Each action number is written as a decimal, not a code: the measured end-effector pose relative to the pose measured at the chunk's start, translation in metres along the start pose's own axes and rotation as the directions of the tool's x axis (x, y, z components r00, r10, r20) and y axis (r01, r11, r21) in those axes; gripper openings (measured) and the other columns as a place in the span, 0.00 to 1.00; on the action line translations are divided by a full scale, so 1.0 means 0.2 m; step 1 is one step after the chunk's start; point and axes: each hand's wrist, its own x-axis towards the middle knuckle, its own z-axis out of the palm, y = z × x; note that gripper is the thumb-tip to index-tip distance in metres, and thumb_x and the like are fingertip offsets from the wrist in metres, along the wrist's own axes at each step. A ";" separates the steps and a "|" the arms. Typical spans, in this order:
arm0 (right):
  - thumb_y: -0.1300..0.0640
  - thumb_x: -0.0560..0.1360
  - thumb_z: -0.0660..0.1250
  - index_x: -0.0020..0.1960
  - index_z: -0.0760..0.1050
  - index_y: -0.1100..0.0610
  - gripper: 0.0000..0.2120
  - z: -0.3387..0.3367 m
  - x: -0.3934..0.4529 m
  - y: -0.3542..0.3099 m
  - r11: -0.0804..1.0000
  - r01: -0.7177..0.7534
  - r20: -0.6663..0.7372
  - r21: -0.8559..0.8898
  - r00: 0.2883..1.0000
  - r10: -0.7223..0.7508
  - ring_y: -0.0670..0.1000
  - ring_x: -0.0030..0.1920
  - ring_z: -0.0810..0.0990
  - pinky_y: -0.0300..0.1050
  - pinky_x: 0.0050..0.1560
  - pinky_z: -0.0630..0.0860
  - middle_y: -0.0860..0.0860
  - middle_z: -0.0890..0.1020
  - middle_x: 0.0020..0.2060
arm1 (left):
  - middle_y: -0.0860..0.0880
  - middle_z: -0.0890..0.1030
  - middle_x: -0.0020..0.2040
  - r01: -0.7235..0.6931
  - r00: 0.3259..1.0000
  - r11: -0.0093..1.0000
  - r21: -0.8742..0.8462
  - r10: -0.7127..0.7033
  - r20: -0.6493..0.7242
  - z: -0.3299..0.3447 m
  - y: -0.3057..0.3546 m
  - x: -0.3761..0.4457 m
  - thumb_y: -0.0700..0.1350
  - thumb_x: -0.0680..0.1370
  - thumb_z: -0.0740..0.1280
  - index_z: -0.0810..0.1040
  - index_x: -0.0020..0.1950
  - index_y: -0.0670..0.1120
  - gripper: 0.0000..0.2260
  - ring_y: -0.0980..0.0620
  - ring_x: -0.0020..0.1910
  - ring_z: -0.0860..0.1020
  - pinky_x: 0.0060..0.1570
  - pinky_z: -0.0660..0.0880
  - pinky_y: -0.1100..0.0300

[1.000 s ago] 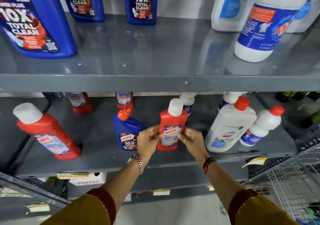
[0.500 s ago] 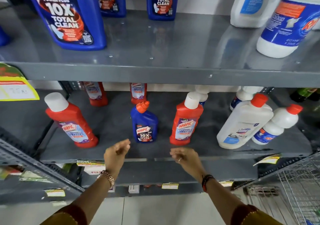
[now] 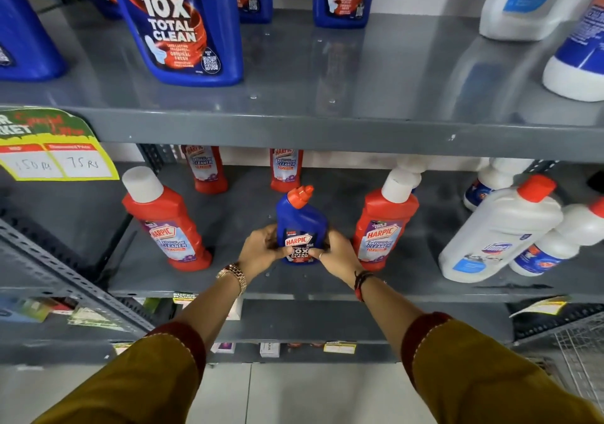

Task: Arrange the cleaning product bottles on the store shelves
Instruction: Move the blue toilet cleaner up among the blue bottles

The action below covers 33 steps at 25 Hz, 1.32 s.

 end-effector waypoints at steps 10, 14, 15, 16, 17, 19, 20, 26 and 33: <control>0.68 0.68 0.70 0.57 0.74 0.58 0.19 -0.17 -0.48 -0.05 0.978 0.208 -0.067 0.026 0.976 -0.206 0.45 0.47 0.81 0.34 0.49 0.78 0.53 0.83 0.49 | 0.60 0.85 0.41 -0.128 0.982 0.991 -0.036 0.122 -0.146 0.17 0.20 -0.46 0.29 0.66 0.73 0.79 0.49 0.49 0.19 0.64 0.42 0.82 0.55 0.78 0.47; 0.67 0.68 0.69 0.53 0.77 0.53 0.16 -0.36 -0.78 -0.26 0.935 0.348 -0.116 0.076 0.934 -0.338 0.37 0.45 0.81 0.30 0.45 0.77 0.44 0.83 0.45 | 0.61 0.85 0.42 -0.305 0.934 0.951 -0.057 0.287 -0.211 0.18 0.49 -0.72 0.39 0.66 0.74 0.79 0.51 0.57 0.19 0.57 0.46 0.83 0.50 0.79 0.53; 0.67 0.69 0.69 0.51 0.77 0.50 0.16 -0.40 -0.84 -0.32 0.914 0.394 -0.131 0.099 0.915 -0.381 0.37 0.45 0.81 0.31 0.45 0.76 0.43 0.83 0.45 | 0.61 0.85 0.43 -0.361 0.912 0.930 -0.063 0.339 -0.231 0.17 0.58 -0.77 0.40 0.66 0.73 0.79 0.53 0.55 0.19 0.57 0.46 0.83 0.48 0.79 0.58; 0.68 0.69 0.69 0.49 0.77 0.48 0.16 -0.45 -0.90 -0.39 0.889 0.443 -0.146 0.120 0.893 -0.425 0.38 0.46 0.81 0.32 0.45 0.76 0.41 0.83 0.44 | 0.61 0.85 0.43 -0.413 0.888 0.908 -0.067 0.385 -0.249 0.16 0.68 -0.82 0.39 0.67 0.72 0.78 0.56 0.52 0.19 0.59 0.46 0.83 0.46 0.78 0.62; 0.68 0.69 0.69 0.47 0.76 0.46 0.17 -0.50 -0.94 -0.46 0.861 0.490 -0.165 0.137 0.868 -0.468 0.38 0.46 0.81 0.33 0.45 0.76 0.40 0.83 0.42 | 0.61 0.85 0.42 -0.455 0.867 0.888 -0.072 0.422 -0.266 0.15 0.78 -0.87 0.36 0.69 0.72 0.78 0.57 0.49 0.19 0.60 0.45 0.82 0.45 0.78 0.65; 0.68 0.69 0.69 0.47 0.77 0.45 0.18 -0.59 -1.02 -0.61 0.802 0.575 -0.197 0.161 0.815 -0.545 0.40 0.47 0.82 0.36 0.47 0.78 0.38 0.84 0.42 | 0.59 0.85 0.41 -0.516 0.827 0.854 -0.069 0.476 -0.298 0.11 0.98 -0.94 0.32 0.71 0.70 0.78 0.59 0.46 0.19 0.61 0.44 0.82 0.43 0.77 0.67; 0.68 0.69 0.69 0.49 0.77 0.46 0.18 -0.64 -1.04 -0.68 0.774 0.610 -0.212 0.171 0.790 -0.576 0.42 0.48 0.82 0.38 0.47 0.79 0.40 0.84 0.43 | 0.58 0.86 0.41 -0.546 0.807 0.836 -0.061 0.504 -0.307 0.09 1.07 -0.95 0.31 0.71 0.70 0.78 0.59 0.45 0.19 0.59 0.44 0.82 0.44 0.78 0.66; 0.66 0.71 0.68 0.52 0.76 0.49 0.15 -0.87 -0.98 -1.05 0.661 0.728 -0.328 0.182 0.679 -0.657 0.42 0.46 0.82 0.38 0.46 0.80 0.46 0.83 0.45 | 0.51 0.82 0.46 -0.630 0.748 0.774 -0.066 0.581 -0.321 0.01 1.55 -0.86 0.34 0.73 0.68 0.77 0.60 0.45 0.16 0.55 0.43 0.84 0.41 0.78 0.68; 0.62 0.72 0.68 0.61 0.74 0.57 0.18 -0.96 -0.65 -1.18 0.717 0.668 -0.351 0.200 0.732 -0.584 0.50 0.55 0.80 0.50 0.54 0.79 0.53 0.82 0.54 | 0.44 0.84 0.52 -0.571 0.797 0.816 -0.091 0.523 -0.303 -0.07 1.69 -0.49 0.37 0.73 0.69 0.75 0.63 0.45 0.18 0.55 0.48 0.83 0.49 0.81 0.57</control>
